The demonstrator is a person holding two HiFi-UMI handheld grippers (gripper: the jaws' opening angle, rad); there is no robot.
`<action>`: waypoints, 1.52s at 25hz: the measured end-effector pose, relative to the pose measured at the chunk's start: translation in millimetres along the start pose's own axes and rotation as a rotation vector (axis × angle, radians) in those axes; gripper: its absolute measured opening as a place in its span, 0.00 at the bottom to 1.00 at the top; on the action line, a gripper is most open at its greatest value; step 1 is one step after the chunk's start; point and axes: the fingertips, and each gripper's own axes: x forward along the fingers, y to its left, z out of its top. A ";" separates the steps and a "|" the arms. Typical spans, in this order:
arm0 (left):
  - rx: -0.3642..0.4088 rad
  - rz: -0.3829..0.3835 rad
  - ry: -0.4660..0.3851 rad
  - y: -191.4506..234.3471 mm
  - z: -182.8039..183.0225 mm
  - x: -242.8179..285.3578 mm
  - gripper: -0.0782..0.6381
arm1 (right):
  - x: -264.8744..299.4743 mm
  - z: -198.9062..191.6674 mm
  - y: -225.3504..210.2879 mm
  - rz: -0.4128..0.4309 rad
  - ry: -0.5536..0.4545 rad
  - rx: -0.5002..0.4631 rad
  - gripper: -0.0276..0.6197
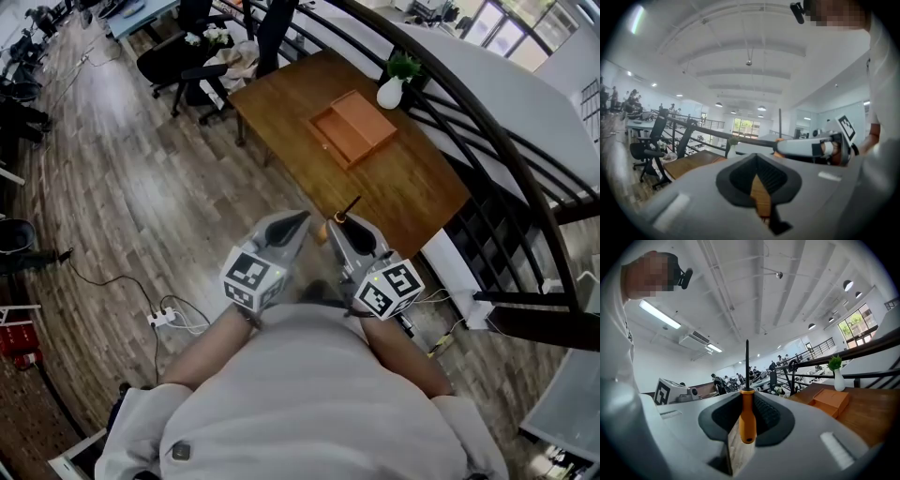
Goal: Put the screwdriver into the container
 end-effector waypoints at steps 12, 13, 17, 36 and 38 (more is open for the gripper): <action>0.011 -0.015 -0.004 -0.2 23.6 75.8 0.11 | -15.7 35.5 -73.3 -0.042 -0.021 0.006 0.17; 0.009 -0.024 -0.003 -2.1 24.4 81.1 0.12 | -16.7 37.2 -77.4 -0.048 -0.024 0.008 0.17; 0.014 -0.047 -0.006 -5.9 27.2 98.1 0.11 | -20.2 39.8 -90.5 -0.058 -0.030 -0.004 0.17; 0.025 -0.140 0.014 46.7 41.7 147.2 0.11 | 31.5 58.3 -135.7 -0.139 -0.049 0.015 0.17; 0.028 -0.156 0.014 61.8 44.3 152.5 0.11 | 47.5 60.6 -142.1 -0.152 -0.049 0.015 0.17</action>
